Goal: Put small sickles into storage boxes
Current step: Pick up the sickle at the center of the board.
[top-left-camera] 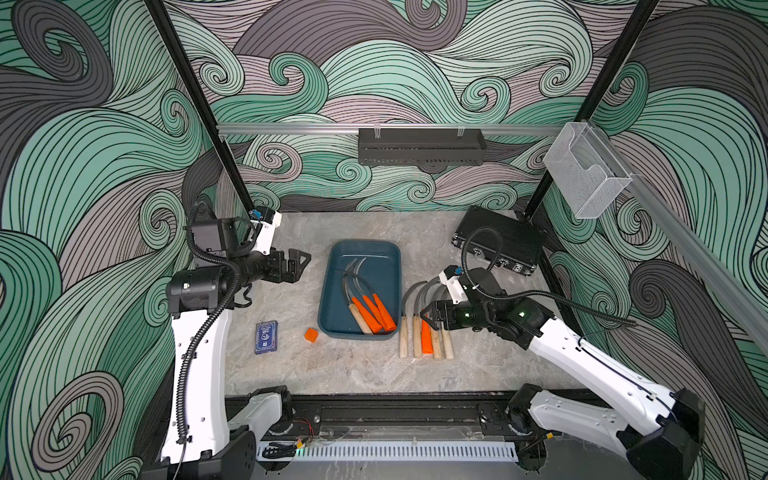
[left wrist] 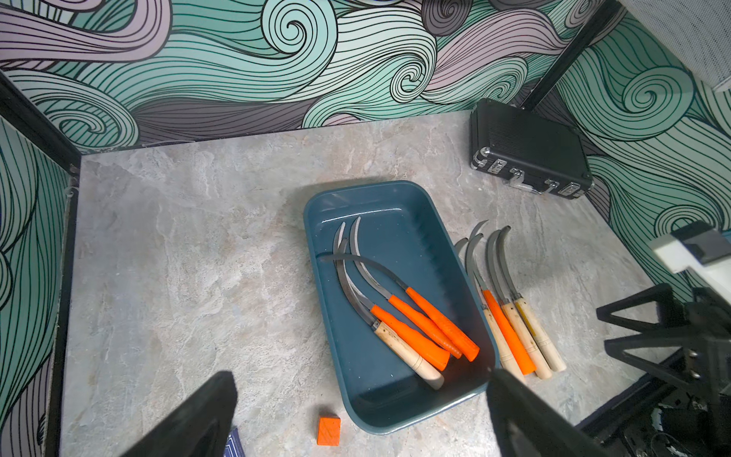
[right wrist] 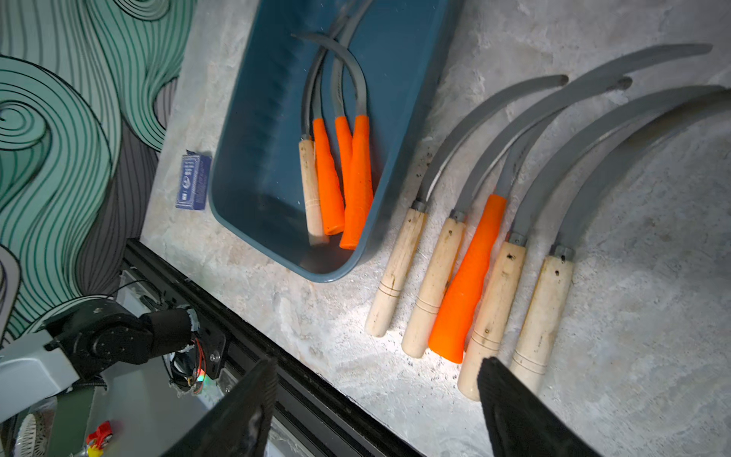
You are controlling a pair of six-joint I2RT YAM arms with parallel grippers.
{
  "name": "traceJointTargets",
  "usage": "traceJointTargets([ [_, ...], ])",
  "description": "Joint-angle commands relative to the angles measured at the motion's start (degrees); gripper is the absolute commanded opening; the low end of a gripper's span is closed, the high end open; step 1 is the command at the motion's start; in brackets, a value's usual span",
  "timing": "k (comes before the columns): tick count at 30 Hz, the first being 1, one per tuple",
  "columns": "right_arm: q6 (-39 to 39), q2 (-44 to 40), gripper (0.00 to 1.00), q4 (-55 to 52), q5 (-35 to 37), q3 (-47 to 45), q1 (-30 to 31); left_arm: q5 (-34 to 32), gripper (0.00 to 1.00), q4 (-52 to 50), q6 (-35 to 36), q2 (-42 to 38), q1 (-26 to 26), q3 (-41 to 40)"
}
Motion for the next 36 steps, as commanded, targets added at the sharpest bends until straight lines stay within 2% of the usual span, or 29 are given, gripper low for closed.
traceJointTargets([
  [1, -0.2, 0.6, 0.8, -6.9, 4.1, 1.8, -0.3, 1.2, 0.99, -2.7, 0.9, 0.7, 0.3, 0.9],
  [10, 3.8, -2.6, 0.79, -10.8, 10.8, -3.5, -2.0, 0.9, 0.99, -2.0, 1.3, 0.7, 0.3, -1.4],
  [14, 5.1, -2.9, 0.7, -11.6, 9.8, -4.8, -2.9, 2.6, 0.99, 0.7, -0.1, 0.7, 0.3, -4.1],
  [17, 4.8, -3.2, 0.69, -11.8, 9.5, -5.3, -3.0, 2.8, 0.99, 3.0, -0.6, 1.6, 0.3, -5.8],
  [19, 4.8, -2.9, 0.72, -11.8, 8.3, -5.9, -3.4, 2.5, 0.98, 3.3, -0.3, 2.9, 0.3, -5.9],
  [22, 4.7, -2.0, 0.69, -11.8, 7.0, -6.6, -3.6, 2.0, 0.98, 2.7, 0.9, 3.9, 0.3, -5.4],
  [30, 4.6, 0.6, 0.7, -14.0, 8.9, -6.2, -5.6, 1.3, 0.98, 1.9, 6.6, 1.4, 0.2, -7.7],
  [36, 4.7, -1.3, 0.71, -14.6, 9.9, -7.6, -6.2, 2.4, 0.98, -1.6, 11.1, 1.9, 0.1, -6.4],
])
